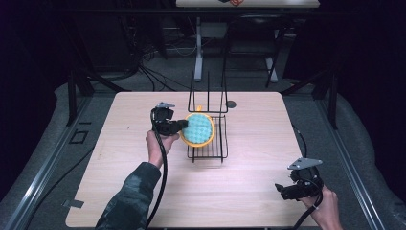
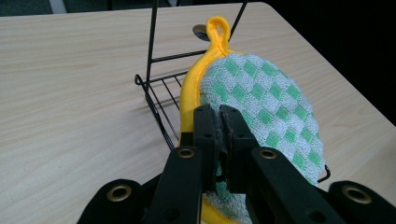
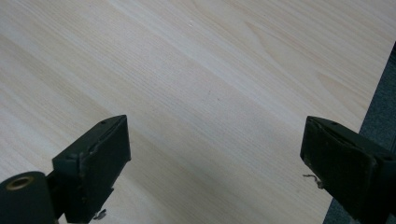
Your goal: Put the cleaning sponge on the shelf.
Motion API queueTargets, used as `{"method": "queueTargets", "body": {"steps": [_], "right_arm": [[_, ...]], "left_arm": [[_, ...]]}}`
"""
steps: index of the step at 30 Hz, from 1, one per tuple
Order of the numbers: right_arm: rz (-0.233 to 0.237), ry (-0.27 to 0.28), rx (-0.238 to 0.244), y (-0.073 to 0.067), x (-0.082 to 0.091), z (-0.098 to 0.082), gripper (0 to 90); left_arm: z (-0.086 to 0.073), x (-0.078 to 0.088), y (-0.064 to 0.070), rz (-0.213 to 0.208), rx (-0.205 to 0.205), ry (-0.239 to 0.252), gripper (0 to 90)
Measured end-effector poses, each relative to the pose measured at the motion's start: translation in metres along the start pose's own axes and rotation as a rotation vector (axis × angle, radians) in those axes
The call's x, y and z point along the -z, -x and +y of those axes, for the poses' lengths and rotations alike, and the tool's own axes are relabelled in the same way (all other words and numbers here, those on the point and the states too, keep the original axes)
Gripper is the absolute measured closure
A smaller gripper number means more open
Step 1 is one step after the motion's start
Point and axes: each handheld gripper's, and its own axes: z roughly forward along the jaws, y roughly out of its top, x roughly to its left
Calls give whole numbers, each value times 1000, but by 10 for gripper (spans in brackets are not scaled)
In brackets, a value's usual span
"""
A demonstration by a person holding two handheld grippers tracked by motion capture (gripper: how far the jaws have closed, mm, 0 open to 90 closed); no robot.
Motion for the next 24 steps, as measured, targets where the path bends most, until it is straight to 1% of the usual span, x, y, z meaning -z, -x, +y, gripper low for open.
{"method": "queueTargets", "body": {"steps": [4, 8, 9, 10, 13, 17, 18, 19, 20, 23, 24], "right_arm": [[-2, 6, 1, 0, 1, 0, 78], [-1, 10, 3, 0, 2, 0, 79], [2, 15, 1, -1, 1, 0, 79], [3, 6, -1, 0, 0, 0, 79], [4, 1, -1, 0, -1, 0, 79], [2, 6, -1, -1, 0, 0, 79], [0, 6, 2, -1, 1, 0, 79], [0, 6, 3, -1, 1, 0, 79], [0, 6, 3, -1, 1, 0, 79], [2, 8, 4, -1, 1, 0, 80], [2, 8, 4, -1, 1, 0, 80]], "left_arm": [[-2, -4, 3, 6, 11, 5, 862], [-3, -8, 7, 9, 8, 0, 862], [-4, -10, 7, 12, 8, 5, 862], [-4, -10, 7, 12, 8, 5, 862], [-7, -17, 7, 11, 24, -5, 862], [-10, -22, 9, 14, 32, -8, 862], [-12, -24, 9, 19, 37, -12, 862], [-13, -27, 9, 18, 51, -15, 862], [-13, -27, 9, 18, 51, -15, 862], [-17, -36, 11, 21, 62, -31, 862], [-17, -36, 11, 21, 62, -31, 861]]}}
